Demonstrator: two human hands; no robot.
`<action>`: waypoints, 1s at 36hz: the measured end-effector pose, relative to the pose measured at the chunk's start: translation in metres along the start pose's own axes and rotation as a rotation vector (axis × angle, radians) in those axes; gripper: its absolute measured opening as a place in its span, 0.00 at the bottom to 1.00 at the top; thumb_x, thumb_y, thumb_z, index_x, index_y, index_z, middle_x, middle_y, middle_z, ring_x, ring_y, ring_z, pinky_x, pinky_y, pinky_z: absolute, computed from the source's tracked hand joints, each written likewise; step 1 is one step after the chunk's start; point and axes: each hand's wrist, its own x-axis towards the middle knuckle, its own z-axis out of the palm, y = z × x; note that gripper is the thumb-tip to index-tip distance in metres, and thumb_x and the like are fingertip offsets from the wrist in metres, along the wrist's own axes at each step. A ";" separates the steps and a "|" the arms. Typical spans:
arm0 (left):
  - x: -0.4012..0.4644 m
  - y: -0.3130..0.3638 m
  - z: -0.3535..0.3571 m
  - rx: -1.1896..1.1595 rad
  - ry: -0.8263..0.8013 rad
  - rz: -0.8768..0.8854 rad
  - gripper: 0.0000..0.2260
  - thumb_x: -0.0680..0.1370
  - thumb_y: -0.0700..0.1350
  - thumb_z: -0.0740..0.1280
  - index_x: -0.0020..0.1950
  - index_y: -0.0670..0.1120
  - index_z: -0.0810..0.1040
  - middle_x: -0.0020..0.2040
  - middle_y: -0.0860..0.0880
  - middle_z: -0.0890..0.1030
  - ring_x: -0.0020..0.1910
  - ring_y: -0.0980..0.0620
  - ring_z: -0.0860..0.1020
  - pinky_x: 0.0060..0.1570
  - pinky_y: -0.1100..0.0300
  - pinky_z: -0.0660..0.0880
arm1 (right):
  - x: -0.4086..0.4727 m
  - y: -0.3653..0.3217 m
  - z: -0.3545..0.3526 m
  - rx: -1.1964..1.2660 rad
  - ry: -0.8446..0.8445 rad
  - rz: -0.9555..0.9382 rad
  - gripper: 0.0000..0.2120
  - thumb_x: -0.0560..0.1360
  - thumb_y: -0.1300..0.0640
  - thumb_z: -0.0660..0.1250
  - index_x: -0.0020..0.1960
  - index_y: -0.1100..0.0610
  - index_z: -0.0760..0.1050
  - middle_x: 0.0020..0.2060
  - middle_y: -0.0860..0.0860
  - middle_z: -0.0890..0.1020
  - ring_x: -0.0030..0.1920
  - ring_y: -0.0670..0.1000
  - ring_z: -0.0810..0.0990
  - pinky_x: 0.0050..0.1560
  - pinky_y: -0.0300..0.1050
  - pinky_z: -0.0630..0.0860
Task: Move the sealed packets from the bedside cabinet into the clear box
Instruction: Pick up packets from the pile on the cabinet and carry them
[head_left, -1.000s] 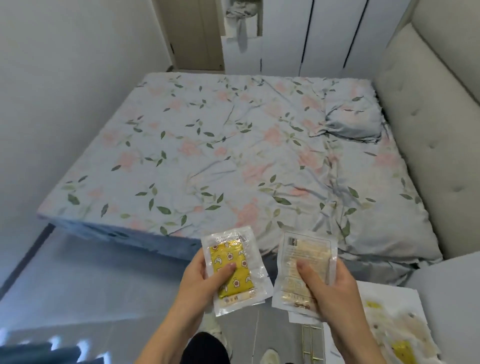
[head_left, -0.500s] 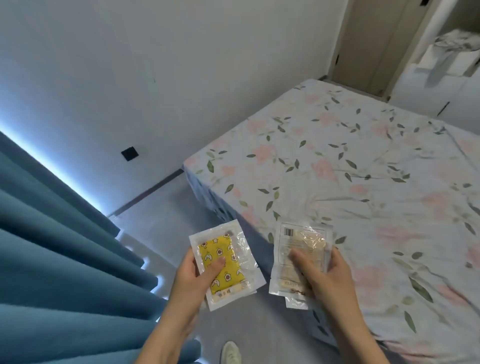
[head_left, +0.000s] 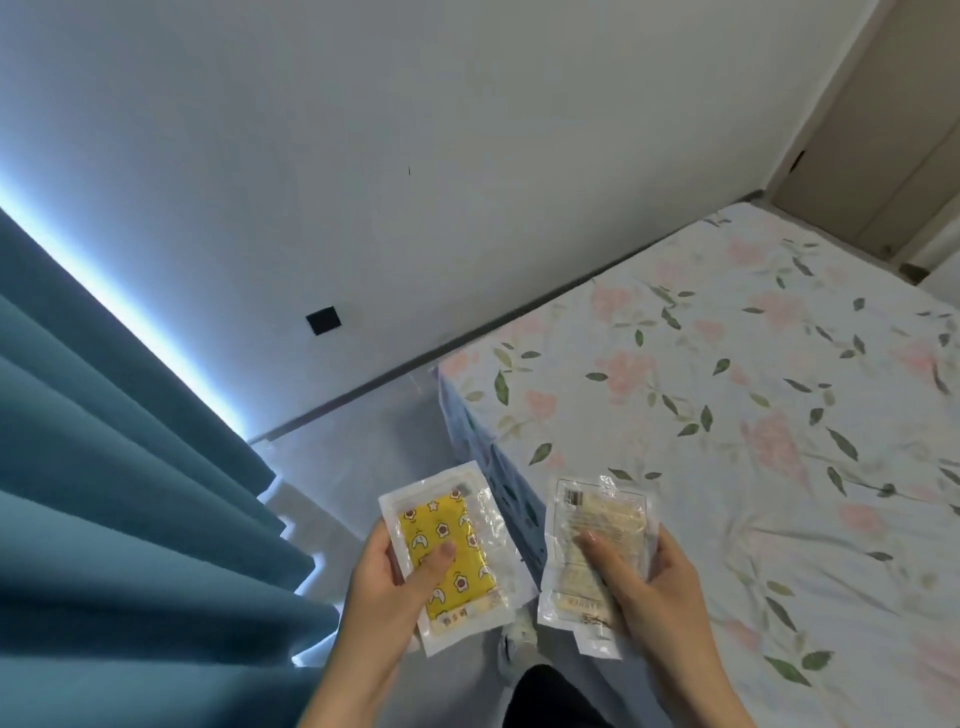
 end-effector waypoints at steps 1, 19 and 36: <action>0.017 0.007 0.004 0.000 -0.001 0.000 0.14 0.71 0.42 0.72 0.55 0.51 0.76 0.45 0.54 0.85 0.43 0.52 0.84 0.34 0.58 0.81 | 0.018 -0.005 0.006 -0.007 -0.006 -0.005 0.11 0.70 0.63 0.72 0.52 0.58 0.79 0.39 0.52 0.86 0.39 0.52 0.86 0.38 0.45 0.81; 0.281 0.179 0.044 -0.050 0.104 0.039 0.12 0.74 0.37 0.69 0.52 0.53 0.76 0.40 0.59 0.85 0.38 0.58 0.84 0.31 0.62 0.79 | 0.294 -0.154 0.144 -0.045 -0.169 -0.012 0.10 0.71 0.63 0.72 0.52 0.57 0.78 0.39 0.52 0.86 0.37 0.51 0.85 0.31 0.39 0.79; 0.556 0.323 -0.042 0.096 -0.096 0.029 0.13 0.74 0.38 0.70 0.55 0.50 0.77 0.47 0.50 0.85 0.44 0.51 0.85 0.38 0.54 0.81 | 0.501 -0.211 0.350 0.036 0.021 -0.030 0.12 0.71 0.61 0.72 0.54 0.57 0.78 0.45 0.53 0.86 0.42 0.53 0.86 0.36 0.42 0.81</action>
